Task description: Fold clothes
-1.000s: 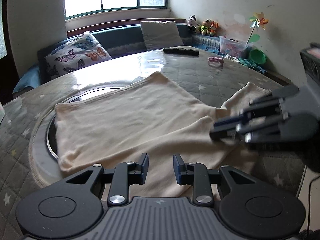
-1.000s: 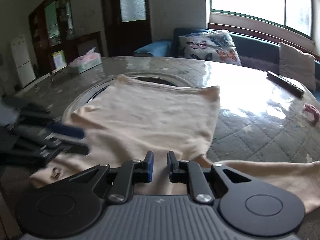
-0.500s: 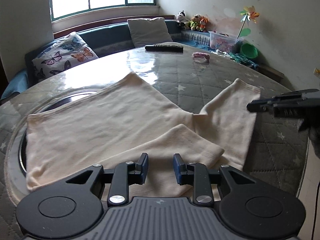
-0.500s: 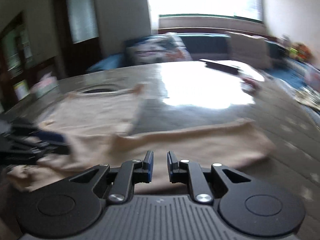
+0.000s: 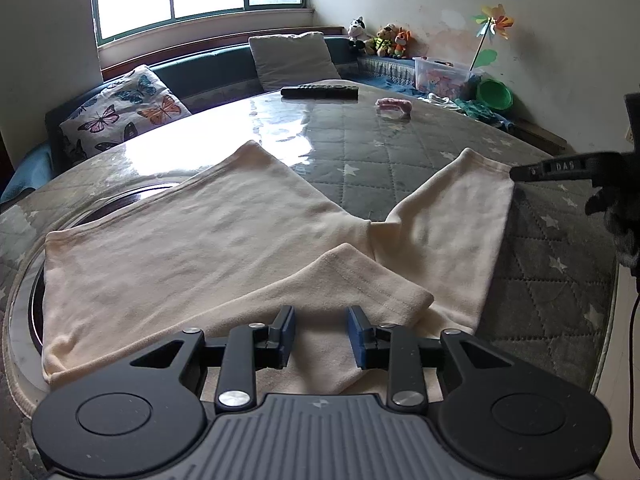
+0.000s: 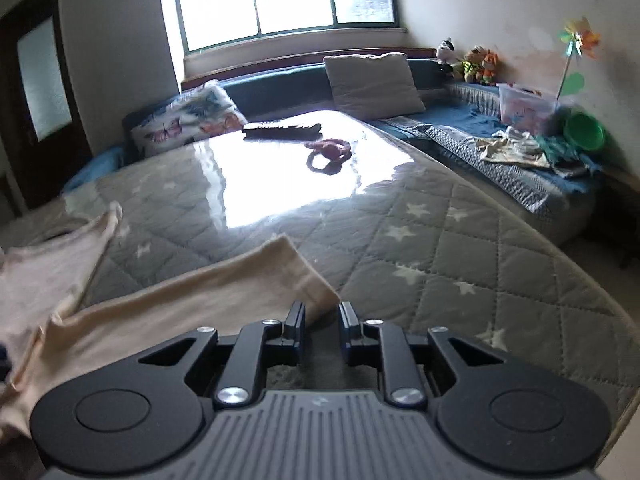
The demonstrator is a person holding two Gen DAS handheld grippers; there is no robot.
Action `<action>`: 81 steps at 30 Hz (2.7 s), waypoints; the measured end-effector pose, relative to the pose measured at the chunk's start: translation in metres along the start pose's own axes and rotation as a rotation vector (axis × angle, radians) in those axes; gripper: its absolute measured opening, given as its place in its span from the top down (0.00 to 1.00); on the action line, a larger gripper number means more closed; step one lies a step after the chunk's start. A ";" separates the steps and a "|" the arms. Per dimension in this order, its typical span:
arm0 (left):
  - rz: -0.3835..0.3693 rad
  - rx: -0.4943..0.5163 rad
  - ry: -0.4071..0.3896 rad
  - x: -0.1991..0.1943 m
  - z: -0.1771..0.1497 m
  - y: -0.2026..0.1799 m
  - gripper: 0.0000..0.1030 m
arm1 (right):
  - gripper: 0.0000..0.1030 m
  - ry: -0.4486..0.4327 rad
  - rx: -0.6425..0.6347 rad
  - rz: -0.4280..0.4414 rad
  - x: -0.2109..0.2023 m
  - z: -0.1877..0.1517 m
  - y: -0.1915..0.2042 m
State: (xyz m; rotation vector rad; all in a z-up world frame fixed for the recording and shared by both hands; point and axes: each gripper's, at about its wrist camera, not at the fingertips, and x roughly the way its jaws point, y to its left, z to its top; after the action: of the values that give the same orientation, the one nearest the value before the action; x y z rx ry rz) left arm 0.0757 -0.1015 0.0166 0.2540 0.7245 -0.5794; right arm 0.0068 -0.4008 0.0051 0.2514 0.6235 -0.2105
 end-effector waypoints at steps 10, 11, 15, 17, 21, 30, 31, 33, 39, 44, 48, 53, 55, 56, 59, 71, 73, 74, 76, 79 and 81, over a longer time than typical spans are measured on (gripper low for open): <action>0.014 0.009 -0.004 -0.001 -0.001 -0.002 0.56 | 0.92 -0.008 0.036 0.007 0.006 0.001 -0.002; 0.016 0.009 -0.005 -0.001 -0.001 -0.002 0.55 | 0.94 -0.014 0.046 0.015 0.004 0.002 -0.002; 0.014 0.011 -0.011 -0.001 0.000 -0.004 0.50 | 0.96 -0.068 0.025 0.056 -0.019 0.013 0.008; 0.008 0.011 -0.011 -0.001 -0.001 -0.005 0.48 | 0.97 -0.106 -0.004 0.090 -0.034 0.020 0.019; 0.018 0.010 -0.017 -0.003 -0.003 -0.005 0.43 | 0.97 -0.167 -0.065 0.189 -0.063 0.035 0.047; 0.027 -0.002 -0.049 -0.017 -0.004 0.003 0.35 | 0.84 -0.087 -0.072 0.042 -0.025 0.028 0.045; 0.029 -0.001 -0.049 -0.016 -0.003 0.003 0.34 | 0.83 -0.069 -0.084 0.007 -0.016 0.024 0.042; 0.032 0.000 -0.046 -0.014 -0.002 0.002 0.33 | 0.82 -0.043 -0.080 -0.030 -0.004 0.017 0.034; 0.039 0.010 -0.035 -0.008 0.002 0.000 0.28 | 0.63 -0.014 -0.019 -0.071 0.016 0.006 0.011; 0.044 0.009 -0.024 -0.005 0.003 -0.001 0.28 | 0.63 -0.026 -0.014 -0.040 0.021 0.000 0.007; 0.050 0.012 -0.014 -0.001 0.003 -0.003 0.26 | 0.85 -0.026 -0.038 -0.039 0.023 0.000 0.011; 0.054 0.010 -0.006 0.002 0.003 -0.003 0.26 | 0.96 -0.042 0.023 0.008 0.012 0.005 0.004; 0.052 0.011 -0.007 0.003 0.003 -0.003 0.26 | 0.96 -0.063 0.039 0.030 0.000 0.011 0.003; 0.052 0.011 -0.008 0.003 0.003 -0.002 0.26 | 0.96 -0.075 0.040 0.041 -0.006 0.015 0.003; 0.048 0.009 -0.017 0.001 0.003 -0.003 0.26 | 0.96 -0.111 0.036 0.077 -0.027 0.025 0.006; 0.047 0.006 -0.043 -0.006 -0.002 -0.001 0.25 | 0.96 -0.238 -0.113 0.269 -0.095 0.060 0.076; 0.057 -0.014 -0.073 -0.021 -0.006 0.007 0.25 | 0.96 -0.250 -0.156 0.309 -0.103 0.063 0.097; 0.069 -0.024 -0.087 -0.029 -0.008 0.011 0.25 | 0.96 -0.259 -0.186 0.339 -0.108 0.065 0.111; 0.107 -0.046 -0.114 -0.046 -0.015 0.024 0.25 | 0.96 -0.265 -0.233 0.391 -0.114 0.066 0.136; 0.173 -0.096 -0.143 -0.070 -0.029 0.047 0.26 | 0.96 -0.262 -0.307 0.464 -0.119 0.063 0.174; 0.213 -0.133 -0.156 -0.085 -0.040 0.063 0.26 | 0.96 -0.248 -0.350 0.512 -0.119 0.057 0.200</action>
State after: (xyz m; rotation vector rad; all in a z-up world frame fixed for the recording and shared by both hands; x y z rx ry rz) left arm 0.0385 0.0008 0.0472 0.1577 0.5740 -0.3427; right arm -0.0022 -0.2144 0.1546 0.0390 0.3248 0.3548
